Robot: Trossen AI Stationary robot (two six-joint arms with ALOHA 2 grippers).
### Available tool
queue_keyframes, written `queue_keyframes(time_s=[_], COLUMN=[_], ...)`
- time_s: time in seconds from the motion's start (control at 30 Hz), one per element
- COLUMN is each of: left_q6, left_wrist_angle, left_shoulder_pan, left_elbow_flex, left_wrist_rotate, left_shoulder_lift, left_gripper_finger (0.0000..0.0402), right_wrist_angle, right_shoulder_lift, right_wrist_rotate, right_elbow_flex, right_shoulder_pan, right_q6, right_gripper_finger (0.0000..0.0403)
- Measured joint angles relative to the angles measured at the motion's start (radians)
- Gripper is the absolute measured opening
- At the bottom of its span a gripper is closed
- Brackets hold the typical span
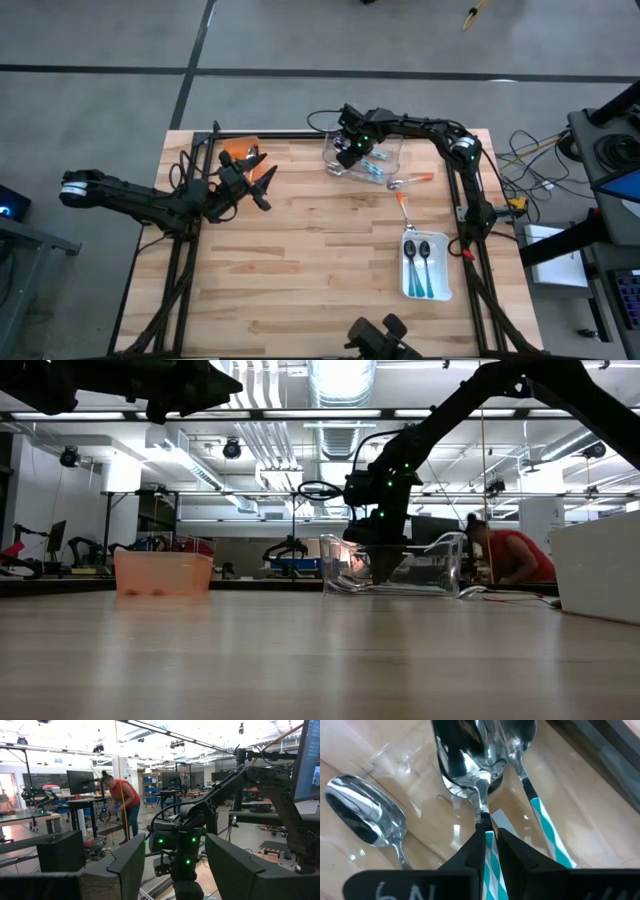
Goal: Sort silverware by color (type)
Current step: Adjust the blue patterned spoon on the transparent bin
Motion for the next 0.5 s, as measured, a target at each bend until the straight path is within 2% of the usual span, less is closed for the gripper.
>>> queue_keyframes(time_s=[0.33,0.5], left_q6=[0.000,0.000], left_wrist_angle=[0.000,0.000], left_shoulder_pan=[0.000,0.001], left_elbow_flex=[0.000,0.000], left_wrist_rotate=[0.000,0.000], left_shoulder_lift=[0.000,0.000], left_gripper_finger=[0.0188,0.0188], right_wrist_angle=[-0.038,-0.052], right_shoulder_lift=[-0.005,-0.005], right_wrist_rotate=[-0.006,-0.009], right_elbow_flex=[0.001,0.007], right_shoulder_pan=[0.000,0.003], right_q6=[-0.116,-0.235], right_gripper_finger=[0.0033,0.0033])
